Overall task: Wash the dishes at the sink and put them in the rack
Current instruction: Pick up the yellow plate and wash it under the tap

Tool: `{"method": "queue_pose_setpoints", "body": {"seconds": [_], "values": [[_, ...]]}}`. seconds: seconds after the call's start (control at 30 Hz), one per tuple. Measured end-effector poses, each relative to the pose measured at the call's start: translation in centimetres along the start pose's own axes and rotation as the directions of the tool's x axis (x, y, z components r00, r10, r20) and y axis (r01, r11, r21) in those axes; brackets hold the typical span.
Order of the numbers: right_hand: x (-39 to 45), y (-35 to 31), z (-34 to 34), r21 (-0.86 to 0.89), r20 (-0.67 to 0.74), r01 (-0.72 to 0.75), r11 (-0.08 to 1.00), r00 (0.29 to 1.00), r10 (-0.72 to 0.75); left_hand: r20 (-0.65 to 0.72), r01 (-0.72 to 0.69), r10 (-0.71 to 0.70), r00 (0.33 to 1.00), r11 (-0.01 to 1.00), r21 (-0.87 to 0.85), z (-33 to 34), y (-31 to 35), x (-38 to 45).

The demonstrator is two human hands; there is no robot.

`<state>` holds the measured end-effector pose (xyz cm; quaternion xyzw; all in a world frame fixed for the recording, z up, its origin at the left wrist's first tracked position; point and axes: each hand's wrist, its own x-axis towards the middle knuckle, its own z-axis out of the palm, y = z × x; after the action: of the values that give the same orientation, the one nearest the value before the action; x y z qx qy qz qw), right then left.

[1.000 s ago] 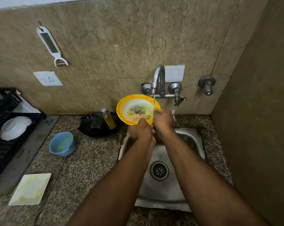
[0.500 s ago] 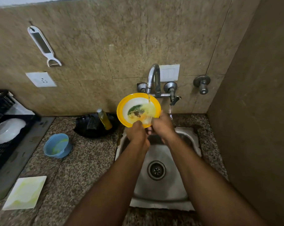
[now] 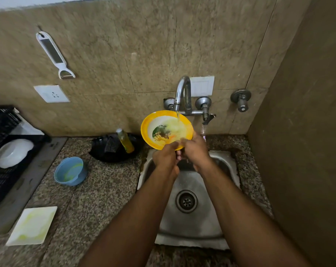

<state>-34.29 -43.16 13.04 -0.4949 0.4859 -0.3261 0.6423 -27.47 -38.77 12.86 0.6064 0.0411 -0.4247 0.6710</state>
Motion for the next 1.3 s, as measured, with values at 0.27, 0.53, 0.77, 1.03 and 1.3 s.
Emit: {"method": "queue_pose_setpoints", "body": {"seconds": [0.27, 0.53, 0.77, 1.03, 1.3], "values": [[1.1, -0.8, -2.2, 0.109, -0.079, -0.014, 0.994, 0.997, 0.023, 0.083, -0.002, -0.005, 0.997, 0.997, 0.078, -0.8, 0.6, -0.8], [1.9, 0.5, -5.2, 0.059, -0.014, -0.218, 0.974, 0.975, 0.220, 0.104, -0.050, 0.009, 0.995, 0.916, 0.397, -2.0, -0.1, 0.7], [1.0, 4.3, -4.4, 0.246, -0.319, -0.048, 0.968, 0.939, 0.127, 0.414, -0.393, 0.300, 0.859, -0.129, 0.910, 0.9, -3.0, -1.6], [-0.8, 7.0, -3.4, 0.244, -0.465, 0.124, 0.962, 0.885, 0.004, 0.657, -0.632, -0.120, 0.745, -0.443, 0.636, 1.0, -3.0, 1.7], [-0.4, 6.9, -2.9, 0.233, -0.453, 0.068, 0.970, 0.890, 0.047, 0.768, -0.679, -0.010, 0.640, -0.475, 0.559, 1.5, -1.7, 4.7]]}}
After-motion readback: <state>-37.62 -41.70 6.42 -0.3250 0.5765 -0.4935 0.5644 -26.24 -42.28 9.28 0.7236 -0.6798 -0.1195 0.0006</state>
